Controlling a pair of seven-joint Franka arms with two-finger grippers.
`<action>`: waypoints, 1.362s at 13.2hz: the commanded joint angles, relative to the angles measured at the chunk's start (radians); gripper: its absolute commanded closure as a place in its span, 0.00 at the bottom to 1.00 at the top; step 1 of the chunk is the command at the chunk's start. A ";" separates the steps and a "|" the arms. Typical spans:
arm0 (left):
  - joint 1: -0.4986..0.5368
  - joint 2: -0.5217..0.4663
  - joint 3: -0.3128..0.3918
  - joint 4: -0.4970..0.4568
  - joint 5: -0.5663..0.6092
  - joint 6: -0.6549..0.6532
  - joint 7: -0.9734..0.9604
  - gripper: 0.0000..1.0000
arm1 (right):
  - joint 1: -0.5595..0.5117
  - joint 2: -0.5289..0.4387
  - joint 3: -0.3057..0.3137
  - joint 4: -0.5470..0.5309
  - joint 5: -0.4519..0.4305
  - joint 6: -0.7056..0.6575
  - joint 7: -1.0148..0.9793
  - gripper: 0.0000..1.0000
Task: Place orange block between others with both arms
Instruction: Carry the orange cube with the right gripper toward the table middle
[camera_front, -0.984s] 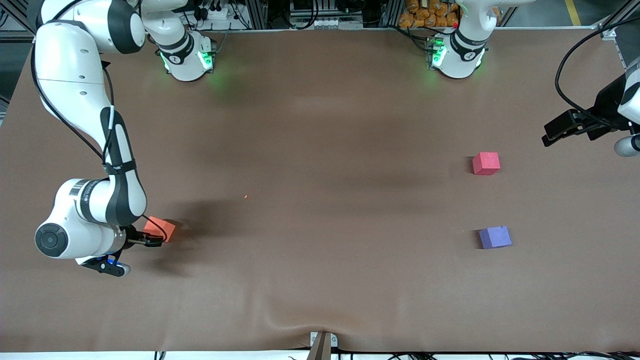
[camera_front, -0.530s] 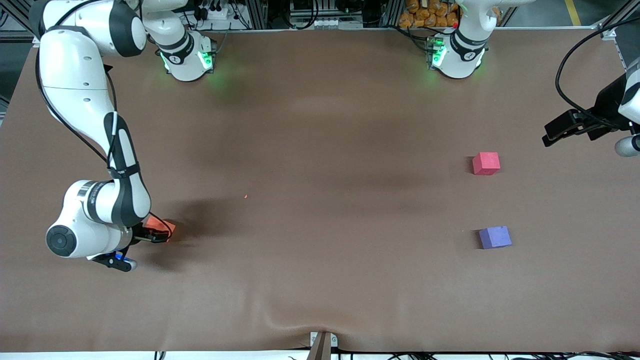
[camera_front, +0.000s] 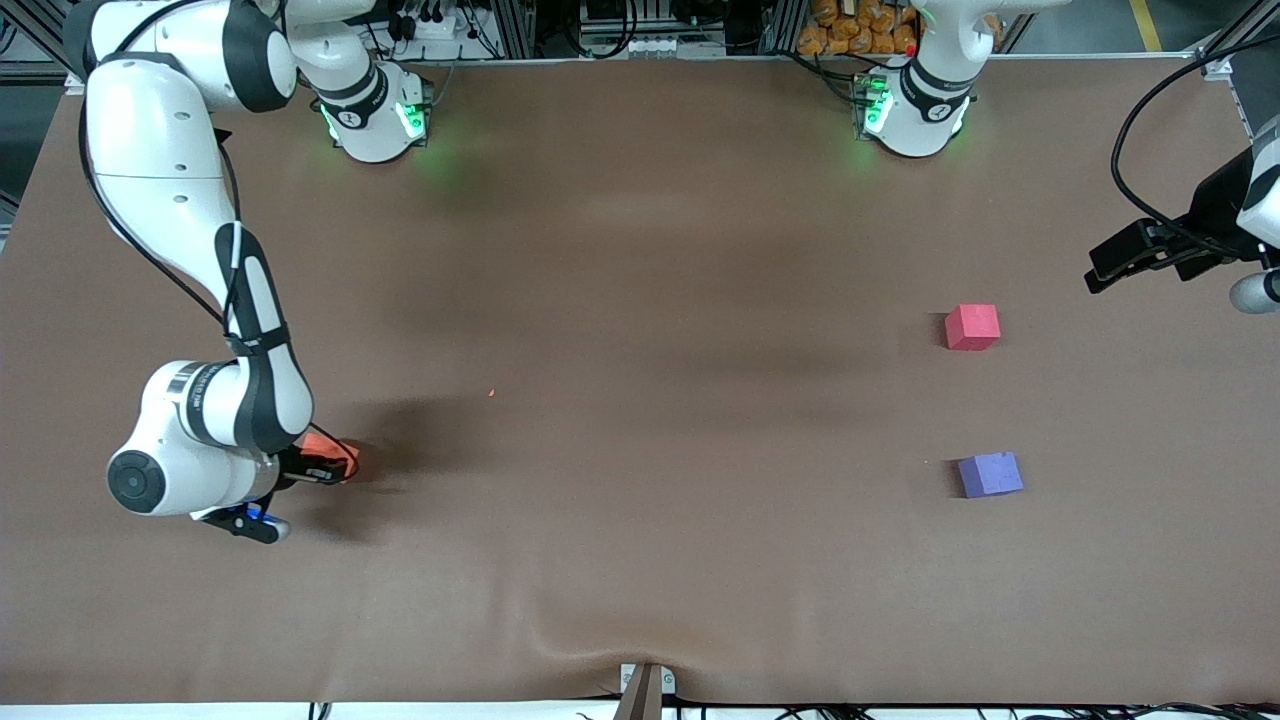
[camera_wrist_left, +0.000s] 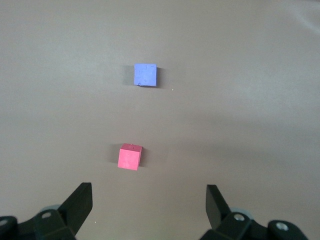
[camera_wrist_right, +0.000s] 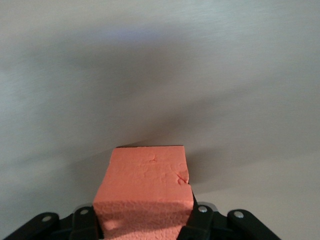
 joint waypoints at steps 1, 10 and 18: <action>0.007 -0.001 -0.003 0.006 0.010 -0.002 0.015 0.00 | 0.002 -0.010 0.067 0.008 0.013 0.008 -0.024 0.46; -0.001 -0.001 -0.005 0.007 0.010 -0.001 0.012 0.00 | 0.129 -0.011 0.268 0.055 0.015 0.042 -0.013 0.46; -0.012 0.002 -0.012 0.010 -0.010 0.001 -0.024 0.00 | 0.350 -0.007 0.264 0.051 0.105 0.087 -0.001 0.45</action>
